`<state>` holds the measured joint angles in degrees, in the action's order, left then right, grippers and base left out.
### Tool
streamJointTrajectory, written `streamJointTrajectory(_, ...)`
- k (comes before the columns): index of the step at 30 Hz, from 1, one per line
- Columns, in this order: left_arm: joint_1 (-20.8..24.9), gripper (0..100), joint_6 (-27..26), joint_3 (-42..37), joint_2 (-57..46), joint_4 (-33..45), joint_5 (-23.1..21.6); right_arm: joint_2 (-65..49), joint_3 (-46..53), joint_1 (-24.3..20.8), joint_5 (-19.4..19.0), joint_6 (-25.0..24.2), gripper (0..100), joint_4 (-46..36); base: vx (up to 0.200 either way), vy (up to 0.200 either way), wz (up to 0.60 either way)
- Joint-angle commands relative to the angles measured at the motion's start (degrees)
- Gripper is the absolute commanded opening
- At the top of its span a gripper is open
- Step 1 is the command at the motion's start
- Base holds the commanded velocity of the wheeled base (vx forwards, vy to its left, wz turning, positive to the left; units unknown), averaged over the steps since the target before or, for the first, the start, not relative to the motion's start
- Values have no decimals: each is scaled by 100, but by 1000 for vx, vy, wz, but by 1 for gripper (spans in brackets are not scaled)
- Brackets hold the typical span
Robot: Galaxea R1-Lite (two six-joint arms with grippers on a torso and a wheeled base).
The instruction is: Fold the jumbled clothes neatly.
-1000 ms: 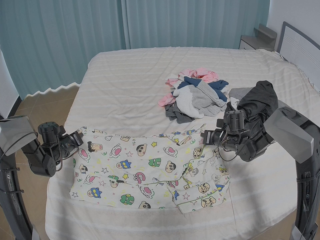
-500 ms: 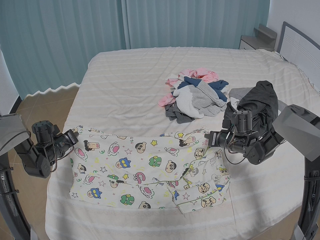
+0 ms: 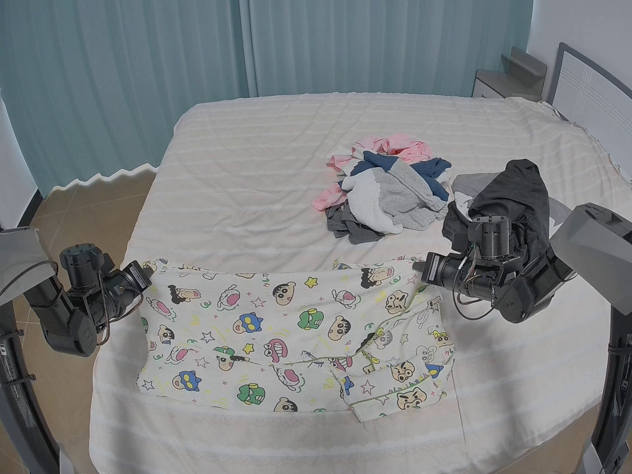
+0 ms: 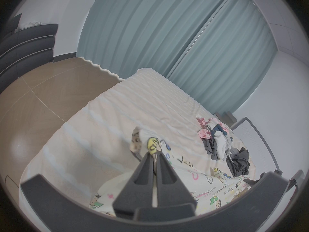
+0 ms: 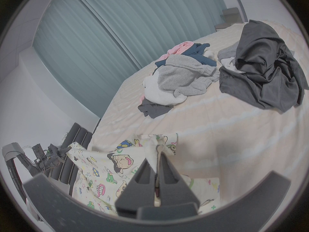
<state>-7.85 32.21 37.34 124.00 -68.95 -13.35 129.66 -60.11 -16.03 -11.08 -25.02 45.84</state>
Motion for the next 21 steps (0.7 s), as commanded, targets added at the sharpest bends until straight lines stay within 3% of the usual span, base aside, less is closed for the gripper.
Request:
streamJointTrajectory(1,-6,0,-4,1,27,-4,17,59,123,-23,9,67,0,57,0,0,0)
streamJointTrajectory(9,-94,0,-13,-16,-34,-13,17,-55,949,-164,-8,902,0,400,0,0,0)
streamJointTrajectory(15,-103,0,-13,-280,-104,-110,25,95,1458,-278,62,990,0,1815,0,0,0)
streamJointTrajectory(21,-208,0,-13,-746,-43,-875,8,33,2082,-278,89,1078,0,2254,0,0,0)
